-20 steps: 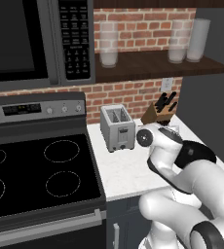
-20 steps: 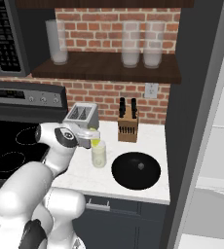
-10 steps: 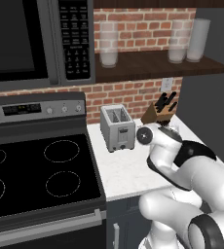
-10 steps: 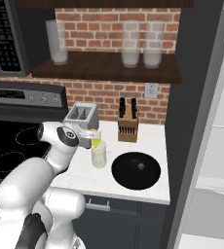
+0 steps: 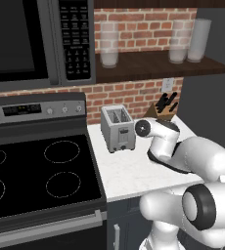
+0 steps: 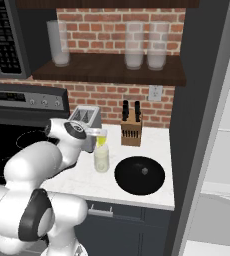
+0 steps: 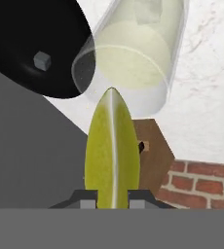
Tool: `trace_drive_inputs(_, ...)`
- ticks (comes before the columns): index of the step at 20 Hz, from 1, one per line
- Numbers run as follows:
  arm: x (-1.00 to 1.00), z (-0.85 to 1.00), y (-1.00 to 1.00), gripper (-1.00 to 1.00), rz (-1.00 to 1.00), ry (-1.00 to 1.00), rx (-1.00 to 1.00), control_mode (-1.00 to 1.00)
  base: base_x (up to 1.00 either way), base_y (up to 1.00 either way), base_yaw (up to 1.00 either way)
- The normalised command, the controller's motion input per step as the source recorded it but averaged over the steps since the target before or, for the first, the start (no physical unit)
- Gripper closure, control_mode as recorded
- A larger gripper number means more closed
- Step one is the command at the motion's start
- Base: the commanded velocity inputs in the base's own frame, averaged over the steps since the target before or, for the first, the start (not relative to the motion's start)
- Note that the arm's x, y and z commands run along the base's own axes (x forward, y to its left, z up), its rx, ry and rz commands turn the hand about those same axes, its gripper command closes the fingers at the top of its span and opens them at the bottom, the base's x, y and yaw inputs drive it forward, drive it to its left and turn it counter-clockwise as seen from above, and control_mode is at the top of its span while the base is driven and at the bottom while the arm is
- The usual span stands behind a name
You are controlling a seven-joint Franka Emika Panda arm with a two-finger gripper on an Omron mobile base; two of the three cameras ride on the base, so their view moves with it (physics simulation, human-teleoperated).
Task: Grab a lemon wedge from the fridge and one ice cube from the ice bowl, and put them in the glass of lemonade.
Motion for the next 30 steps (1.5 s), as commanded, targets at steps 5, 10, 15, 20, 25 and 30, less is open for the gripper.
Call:
trace_drive_inputs(5,0.07,-0.34,0.00,1.00,0.00,-0.02,0.00,-1.00,0.00,0.00,0.00)
trace_drive_inputs(10,0.03,-0.25,0.00,1.00,0.00,-0.07,0.00,-1.00,0.00,0.00,0.00)
trace_drive_inputs(15,0.16,-0.07,0.00,1.00,0.00,-0.04,0.00,-1.00,0.00,0.00,0.00)
trace_drive_inputs(20,-0.03,0.00,-0.08,1.00,0.00,0.00,0.00,-1.00,0.00,0.00,0.00)
trace_drive_inputs(25,-0.39,0.00,-0.08,1.00,0.00,-0.01,0.00,-1.00,0.00,0.00,0.00)
trace_drive_inputs(30,-0.34,0.00,0.00,1.00,0.00,-0.03,0.00,-1.00,0.00,0.00,0.00)
